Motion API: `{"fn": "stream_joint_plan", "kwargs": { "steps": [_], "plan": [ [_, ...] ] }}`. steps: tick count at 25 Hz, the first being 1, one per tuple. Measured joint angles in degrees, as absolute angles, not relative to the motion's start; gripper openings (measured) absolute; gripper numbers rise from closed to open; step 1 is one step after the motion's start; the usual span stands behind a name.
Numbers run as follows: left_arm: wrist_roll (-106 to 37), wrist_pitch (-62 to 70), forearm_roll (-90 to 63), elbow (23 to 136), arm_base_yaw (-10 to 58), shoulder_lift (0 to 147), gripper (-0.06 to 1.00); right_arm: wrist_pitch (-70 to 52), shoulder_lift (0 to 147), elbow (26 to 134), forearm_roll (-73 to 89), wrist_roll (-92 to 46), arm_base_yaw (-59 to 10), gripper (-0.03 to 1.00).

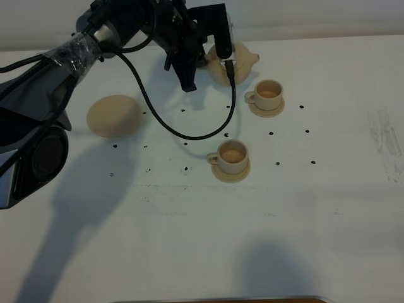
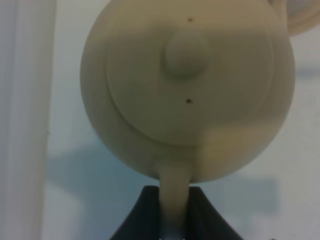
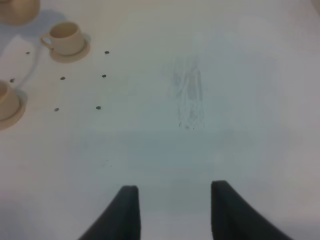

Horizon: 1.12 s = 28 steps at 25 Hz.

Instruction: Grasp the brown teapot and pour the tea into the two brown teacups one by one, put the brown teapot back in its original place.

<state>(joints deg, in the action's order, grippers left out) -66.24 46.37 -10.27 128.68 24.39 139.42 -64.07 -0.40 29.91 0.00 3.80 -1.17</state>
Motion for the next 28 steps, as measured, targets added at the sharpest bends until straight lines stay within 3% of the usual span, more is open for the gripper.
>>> {"fn": "stream_joint_plan", "kwargs": {
  "steps": [28],
  "plan": [
    [-78.6, 41.1, -6.0, 128.7, 25.8, 141.1, 0.08, -64.1, -0.4, 29.9, 0.0, 3.8, -1.2, 0.35]
  ]
}}
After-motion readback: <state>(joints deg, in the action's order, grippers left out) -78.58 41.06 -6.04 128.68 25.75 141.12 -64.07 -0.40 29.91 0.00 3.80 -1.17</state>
